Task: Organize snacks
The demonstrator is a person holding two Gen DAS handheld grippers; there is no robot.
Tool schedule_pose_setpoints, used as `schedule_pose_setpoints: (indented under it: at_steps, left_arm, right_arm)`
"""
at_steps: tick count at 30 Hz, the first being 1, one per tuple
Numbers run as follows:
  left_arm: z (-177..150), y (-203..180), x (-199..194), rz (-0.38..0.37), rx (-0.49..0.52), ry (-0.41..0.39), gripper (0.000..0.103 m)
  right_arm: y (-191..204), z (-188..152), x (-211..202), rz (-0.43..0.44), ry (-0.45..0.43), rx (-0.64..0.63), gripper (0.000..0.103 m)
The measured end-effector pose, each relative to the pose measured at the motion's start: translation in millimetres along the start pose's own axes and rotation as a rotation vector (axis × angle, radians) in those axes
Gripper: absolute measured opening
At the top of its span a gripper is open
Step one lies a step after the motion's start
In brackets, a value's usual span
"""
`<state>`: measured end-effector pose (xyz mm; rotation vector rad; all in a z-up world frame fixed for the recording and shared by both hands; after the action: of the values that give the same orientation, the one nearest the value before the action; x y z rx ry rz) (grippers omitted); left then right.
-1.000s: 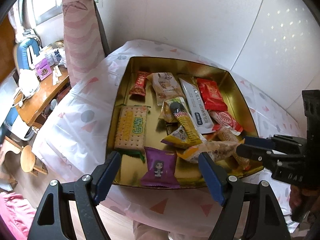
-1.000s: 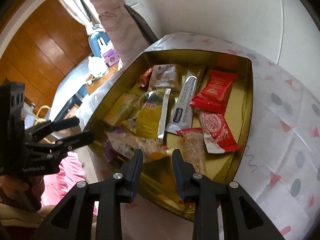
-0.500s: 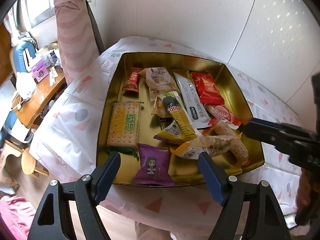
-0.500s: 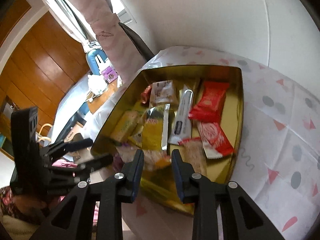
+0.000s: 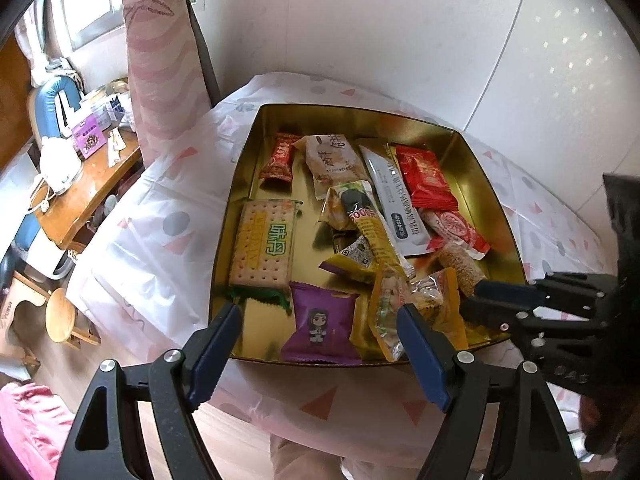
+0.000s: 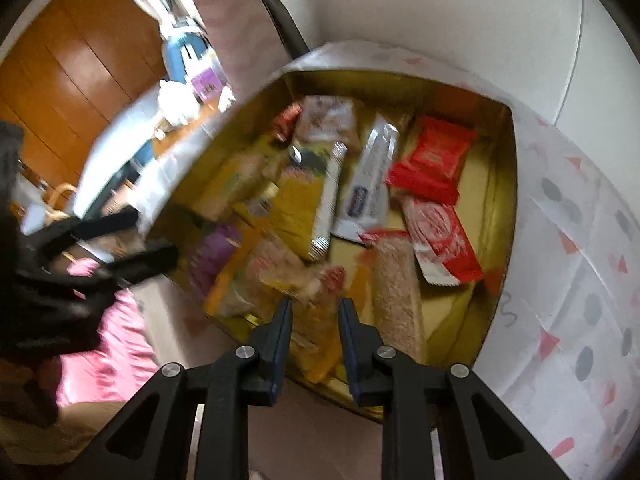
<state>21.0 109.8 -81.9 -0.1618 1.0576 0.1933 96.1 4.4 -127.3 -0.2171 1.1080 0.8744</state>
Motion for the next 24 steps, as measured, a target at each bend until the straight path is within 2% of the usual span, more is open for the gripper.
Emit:
schedule_pose_setpoints:
  at_steps: [7,10,12,15,18,24]
  left_arm:
    - [0,-8,-1,-0.005,0.028,0.001,0.080]
    - [0,-13,-4,0.000,0.034,-0.005,0.080]
    - [-1,-16,-8,0.005,0.040,-0.010,0.080]
    - [-3,-22,-12,0.013,0.048,-0.019,0.085]
    - [-6,-28,-18,0.022,0.046,-0.029,0.086]
    - [-17,-44,-29,0.011,0.034,-0.032,0.087]
  right_arm:
    - [7,0,13,0.007,0.029,-0.014,0.024]
    - [-4,0,21,-0.085,0.033,-0.016,0.024]
    - [-13,3,15,-0.109,-0.001,0.015,0.024]
    - [-17,7,-9,-0.042,-0.090,0.072,0.025]
    - [-17,5,-33,-0.038,-0.164,0.086,0.029]
    - [-17,-15,-54,-0.076,-0.202,0.079,0.038]
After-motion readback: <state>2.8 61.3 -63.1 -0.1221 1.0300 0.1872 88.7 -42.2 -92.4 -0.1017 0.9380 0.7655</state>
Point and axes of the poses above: each gripper's, at about its wrist camera, not at the fingertips, and x roughly the way its jaws point, y to its left, z to its top, the point moved 6 cm from there along x, roughly the way its jaws point, and after that the axes turned 6 degrees about x, right-handed, at the moved point
